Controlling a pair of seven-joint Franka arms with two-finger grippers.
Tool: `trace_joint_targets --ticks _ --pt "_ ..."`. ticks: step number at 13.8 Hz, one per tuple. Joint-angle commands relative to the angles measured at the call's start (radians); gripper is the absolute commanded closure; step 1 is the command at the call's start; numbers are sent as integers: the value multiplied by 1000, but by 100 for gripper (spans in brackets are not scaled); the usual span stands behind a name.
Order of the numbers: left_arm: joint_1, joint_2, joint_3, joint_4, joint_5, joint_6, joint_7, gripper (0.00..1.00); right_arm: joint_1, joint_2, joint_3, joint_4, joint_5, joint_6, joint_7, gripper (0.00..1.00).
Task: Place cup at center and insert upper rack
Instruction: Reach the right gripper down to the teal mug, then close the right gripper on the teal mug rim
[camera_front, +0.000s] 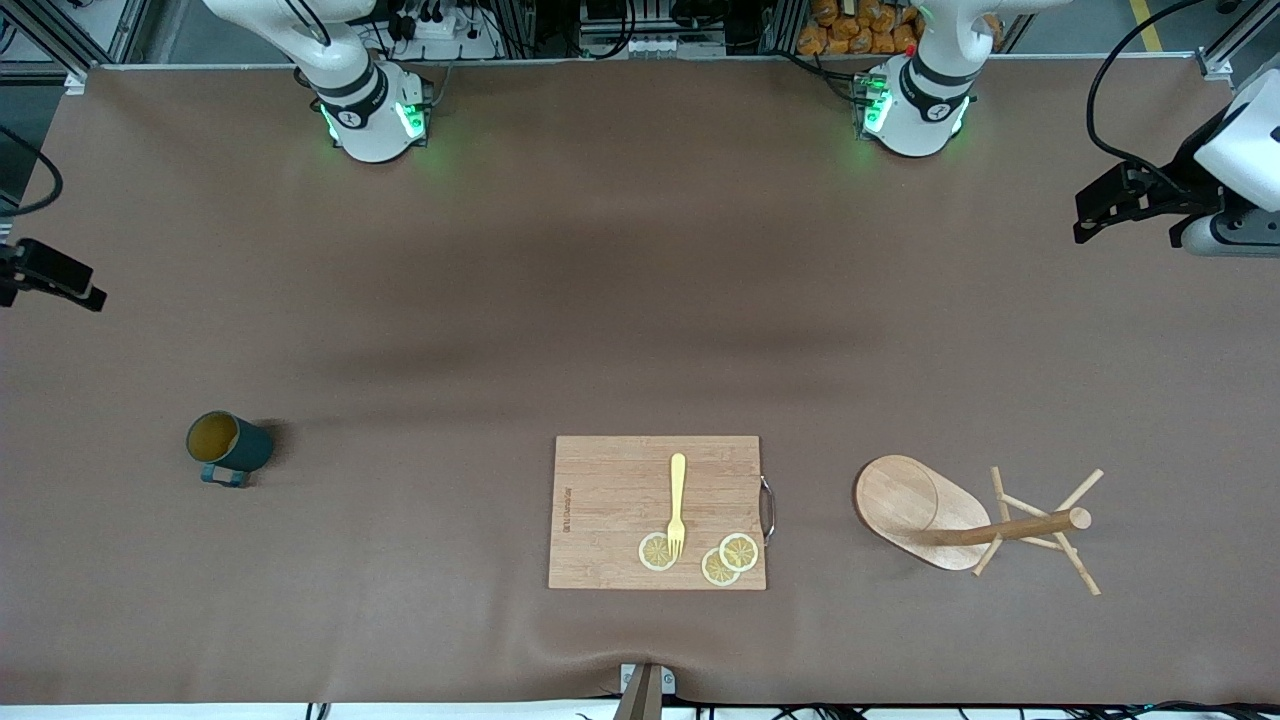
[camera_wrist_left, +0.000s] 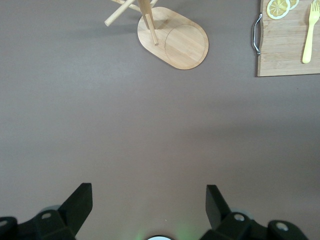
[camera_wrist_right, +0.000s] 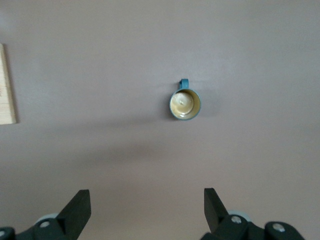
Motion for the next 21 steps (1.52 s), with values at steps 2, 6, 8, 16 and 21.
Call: trace_joint_targets --ticks 2,6,8,16,21 --pt "4 -2 -4 13 -14 -12 5 0 -14 141 0 20 -32 26 -15 0" --pt "12 0 4 8 -10 -12 11 0 -22 256 0 17 -69 147 -16 0" --pt "10 -2 2 13 -19 -12 12 0 -32 316 1 14 -53 199 -10 0" --pt "9 -3 -10 13 -21 -12 0 0 -52 391 3 -164 4 520 -15 0" --pt "9 -3 -13 16 -21 -12 3 0 -52 437 3 -180 6 549 -3 6"
